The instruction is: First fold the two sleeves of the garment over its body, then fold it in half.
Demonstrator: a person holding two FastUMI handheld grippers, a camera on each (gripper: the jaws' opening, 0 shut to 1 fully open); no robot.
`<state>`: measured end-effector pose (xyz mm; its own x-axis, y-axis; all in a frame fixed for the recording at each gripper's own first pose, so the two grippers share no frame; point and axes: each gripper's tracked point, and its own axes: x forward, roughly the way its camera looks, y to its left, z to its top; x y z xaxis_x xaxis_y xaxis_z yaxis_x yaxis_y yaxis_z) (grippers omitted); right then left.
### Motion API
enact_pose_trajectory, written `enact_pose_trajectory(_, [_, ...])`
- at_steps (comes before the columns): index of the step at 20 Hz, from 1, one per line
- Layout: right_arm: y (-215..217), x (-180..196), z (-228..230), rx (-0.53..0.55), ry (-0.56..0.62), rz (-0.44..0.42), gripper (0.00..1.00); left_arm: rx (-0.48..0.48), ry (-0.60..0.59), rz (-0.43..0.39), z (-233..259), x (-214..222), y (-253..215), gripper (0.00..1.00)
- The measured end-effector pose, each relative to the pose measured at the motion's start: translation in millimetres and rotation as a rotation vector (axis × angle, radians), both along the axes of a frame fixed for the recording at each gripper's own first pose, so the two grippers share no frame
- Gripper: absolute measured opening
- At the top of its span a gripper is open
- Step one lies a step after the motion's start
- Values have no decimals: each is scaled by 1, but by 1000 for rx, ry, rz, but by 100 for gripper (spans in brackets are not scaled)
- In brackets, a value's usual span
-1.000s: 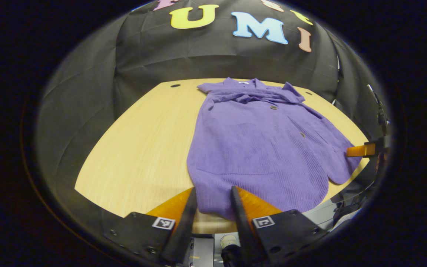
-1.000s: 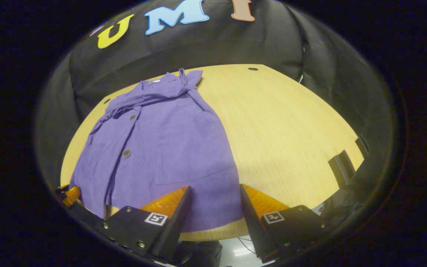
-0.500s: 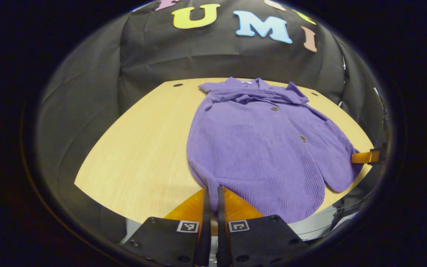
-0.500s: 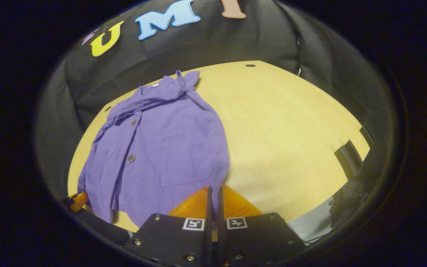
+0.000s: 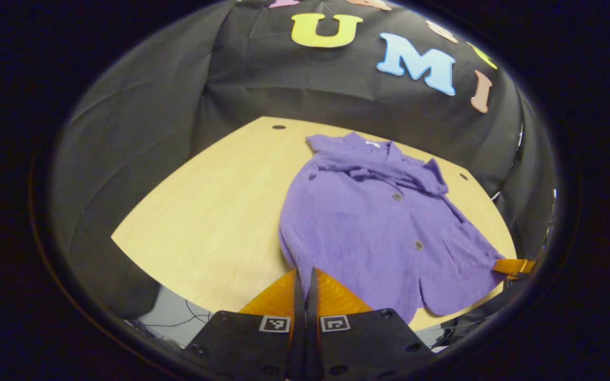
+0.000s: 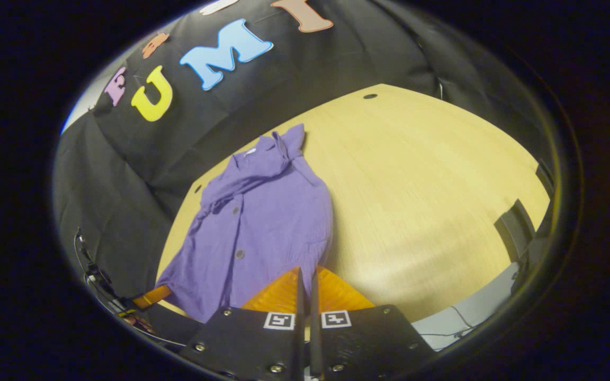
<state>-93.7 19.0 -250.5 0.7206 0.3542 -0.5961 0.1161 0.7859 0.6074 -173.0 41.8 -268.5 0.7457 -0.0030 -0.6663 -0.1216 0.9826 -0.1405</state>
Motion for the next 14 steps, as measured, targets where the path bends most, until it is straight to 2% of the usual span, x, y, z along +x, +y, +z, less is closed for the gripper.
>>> enact_pose_trajectory(3, [-6, 28, 31, -11, -72, 3, 4, 8, -52, -41, 28, 29, -14, 6])
enact_pose_trajectory(7, [-9, 62, 69, -39, -142, -11, 4, -28, -119, -93, 59, 79, -30, 7])
enact_pose_trajectory(14, [-12, 153, 116, -104, -219, -131, 4, -104, -249, -179, 115, 199, -19, 7])
